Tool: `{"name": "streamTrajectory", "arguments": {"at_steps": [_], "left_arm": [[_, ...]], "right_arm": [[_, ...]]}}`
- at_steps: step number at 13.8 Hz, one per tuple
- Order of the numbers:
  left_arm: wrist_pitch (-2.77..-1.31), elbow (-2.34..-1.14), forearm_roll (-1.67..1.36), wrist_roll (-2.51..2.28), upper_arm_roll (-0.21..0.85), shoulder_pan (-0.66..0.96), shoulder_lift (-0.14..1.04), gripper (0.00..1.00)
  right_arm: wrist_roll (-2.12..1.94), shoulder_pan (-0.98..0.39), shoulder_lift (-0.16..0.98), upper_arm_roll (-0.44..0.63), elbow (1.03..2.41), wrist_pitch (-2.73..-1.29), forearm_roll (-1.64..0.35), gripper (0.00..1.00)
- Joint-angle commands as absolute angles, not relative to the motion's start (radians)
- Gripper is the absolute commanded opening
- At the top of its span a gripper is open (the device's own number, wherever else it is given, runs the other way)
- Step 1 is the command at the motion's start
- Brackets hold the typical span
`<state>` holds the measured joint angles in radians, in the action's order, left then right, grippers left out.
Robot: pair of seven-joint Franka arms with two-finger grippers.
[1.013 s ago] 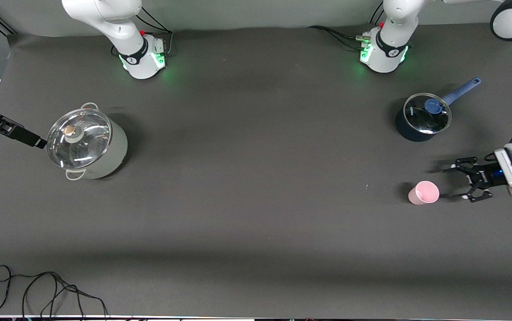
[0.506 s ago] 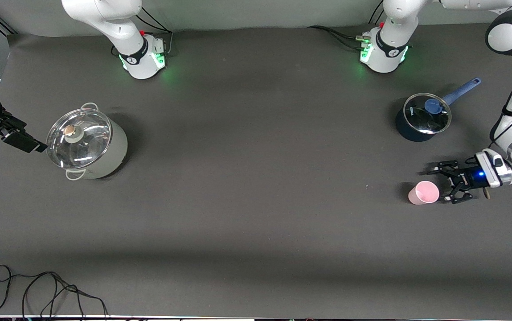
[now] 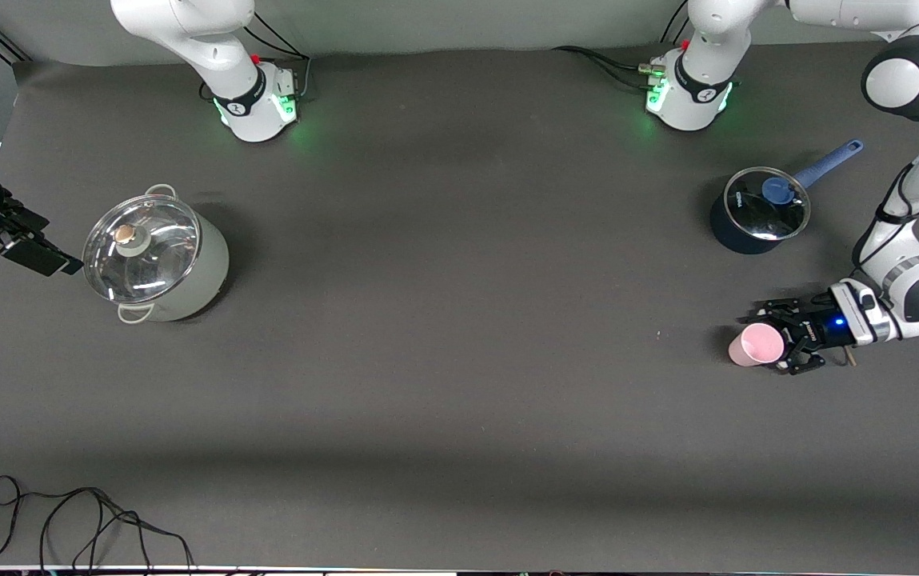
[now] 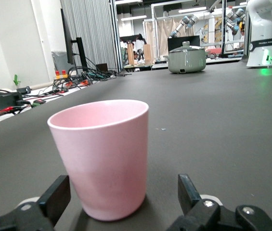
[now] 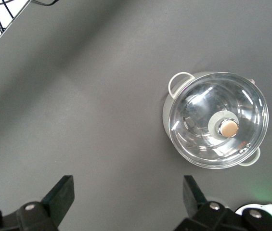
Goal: Transfer pink cup from left to right arm
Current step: 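Close the left gripper around the pink cup, then lift the pink cup with the left gripper toward the table middle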
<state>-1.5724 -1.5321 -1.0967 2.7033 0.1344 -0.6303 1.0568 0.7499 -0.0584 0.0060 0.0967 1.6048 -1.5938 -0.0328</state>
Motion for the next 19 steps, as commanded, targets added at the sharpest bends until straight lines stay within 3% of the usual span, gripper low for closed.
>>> {"name": "streamTrajectory", "arguments": {"at_steps": [1,5,6,7,8,13,19], "left_arm": [[-1.568,-1.508,-1.132,2.73,0.141,-0.621,1.078,0.99],[-1.6,-1.508,-1.143,2.73,0.172,-0.62,1.092,0.95],[-1.609,-1.508,-1.143,2.73,0.176,-0.62,1.092,0.81],[-1.615,-1.508,-1.144,2.73,0.186,-0.62,1.094,0.44],[-1.624,-1.508,-1.144,2.73,0.189,-0.62,1.094,0.0],[-1.644,-1.506,-1.157,2.718,0.25,-0.618,1.088,0.0],[-1.797,-1.428,-1.157,2.522,0.446,-0.542,1.08,0.0]], "right_arm": [[0.773,-0.061,0.006,0.103,1.594,-1.6,-0.046,1.0],[0.772,-0.061,0.008,0.106,1.594,-1.606,-0.048,1.0],[0.772,-0.061,0.008,0.106,1.594,-1.606,-0.048,1.0],[0.772,-0.061,0.008,0.106,1.594,-1.606,-0.048,1.0],[0.772,-0.061,0.008,0.106,1.594,-1.606,-0.048,1.0],[0.77,-0.061,0.008,0.107,1.594,-1.608,-0.048,1.0],[0.77,-0.061,0.009,0.107,1.588,-1.608,-0.048,1.0]]}}
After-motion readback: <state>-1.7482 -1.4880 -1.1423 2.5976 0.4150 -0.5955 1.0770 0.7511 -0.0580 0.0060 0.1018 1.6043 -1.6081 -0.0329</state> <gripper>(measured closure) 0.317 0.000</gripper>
